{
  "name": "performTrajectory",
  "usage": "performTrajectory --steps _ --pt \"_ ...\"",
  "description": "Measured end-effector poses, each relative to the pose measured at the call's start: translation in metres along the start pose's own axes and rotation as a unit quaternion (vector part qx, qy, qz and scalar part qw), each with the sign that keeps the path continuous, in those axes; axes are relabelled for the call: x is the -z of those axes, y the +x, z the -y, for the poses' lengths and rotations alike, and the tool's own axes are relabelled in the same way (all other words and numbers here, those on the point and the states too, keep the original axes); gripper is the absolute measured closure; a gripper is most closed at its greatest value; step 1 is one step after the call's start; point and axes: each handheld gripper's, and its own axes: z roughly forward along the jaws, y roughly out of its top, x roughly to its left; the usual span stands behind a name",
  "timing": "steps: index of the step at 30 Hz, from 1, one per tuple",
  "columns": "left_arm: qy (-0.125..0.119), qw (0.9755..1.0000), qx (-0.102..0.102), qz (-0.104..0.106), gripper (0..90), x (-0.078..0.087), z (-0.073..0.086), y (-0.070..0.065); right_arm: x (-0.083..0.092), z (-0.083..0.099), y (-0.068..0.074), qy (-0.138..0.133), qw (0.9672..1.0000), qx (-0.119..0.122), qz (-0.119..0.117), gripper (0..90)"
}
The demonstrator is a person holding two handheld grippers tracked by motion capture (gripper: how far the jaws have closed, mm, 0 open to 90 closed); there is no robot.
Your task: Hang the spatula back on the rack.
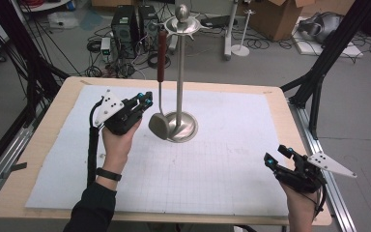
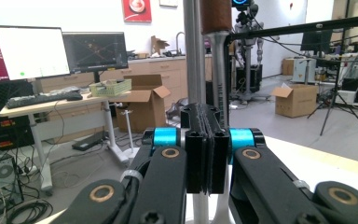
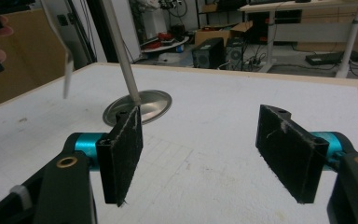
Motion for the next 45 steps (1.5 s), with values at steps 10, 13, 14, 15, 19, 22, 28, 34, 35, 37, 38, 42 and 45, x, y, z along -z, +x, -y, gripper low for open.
performTrajectory --steps 10,13,14,15,19,22,28,34,35,37,38,42,45 --pt "0.019 0.9996 -0.018 -0.010 85.5 0.018 0.001 0.000 -0.001 -0.001 0.002 0.002 1.0000 0.004 -0.001 31.0" --pt "0.031 0.9990 -0.029 -0.012 82.5 0.028 0.002 0.001 -0.002 0.001 0.003 0.006 1.0000 0.003 -0.003 31.0" --pt "0.034 0.9990 -0.028 -0.012 80.6 0.033 0.003 0.001 -0.003 0.001 0.002 0.005 1.0000 0.005 -0.002 31.0" --pt "0.038 0.9989 -0.027 -0.009 78.4 0.037 0.004 0.002 -0.003 0.001 0.003 0.007 1.0000 0.003 -0.003 31.0" --pt "0.054 0.9983 -0.020 -0.002 66.8 0.054 0.010 0.007 -0.005 0.002 0.003 0.010 0.9999 0.005 -0.002 31.0" --pt "0.061 0.9980 -0.019 0.003 57.2 0.065 0.014 0.009 -0.007 0.003 0.004 0.013 0.9999 0.007 -0.003 31.0" --pt "0.083 0.9962 -0.017 0.017 46.1 0.087 0.023 0.010 -0.010 0.004 0.006 0.019 0.9998 0.007 -0.004 31.0" --pt "0.094 0.9955 -0.002 0.017 35.5 0.107 0.031 0.012 -0.012 0.005 0.007 0.025 0.9996 0.009 -0.004 31.0" --pt "0.102 0.9947 0.000 0.016 35.2 0.110 0.033 0.012 -0.013 0.005 0.007 0.024 0.9996 0.013 -0.004 30.9" --pt "0.117 0.9930 -0.004 0.014 32.9 0.116 0.037 0.014 -0.014 0.006 0.007 0.028 0.9995 0.011 -0.003 31.0" --pt "0.118 0.9929 -0.001 0.020 30.3 0.119 0.039 0.015 -0.014 0.006 0.008 0.029 0.9995 0.010 -0.002 31.0" --pt "0.133 0.9910 0.002 0.015 24.5 0.132 0.049 0.019 -0.018 0.008 0.009 0.034 0.9994 0.011 -0.002 30.9" --pt "0.142 0.9897 -0.002 0.020 20.2 0.140 0.054 0.022 -0.022 0.010 0.010 0.038 0.9992 0.013 -0.003 31.0"
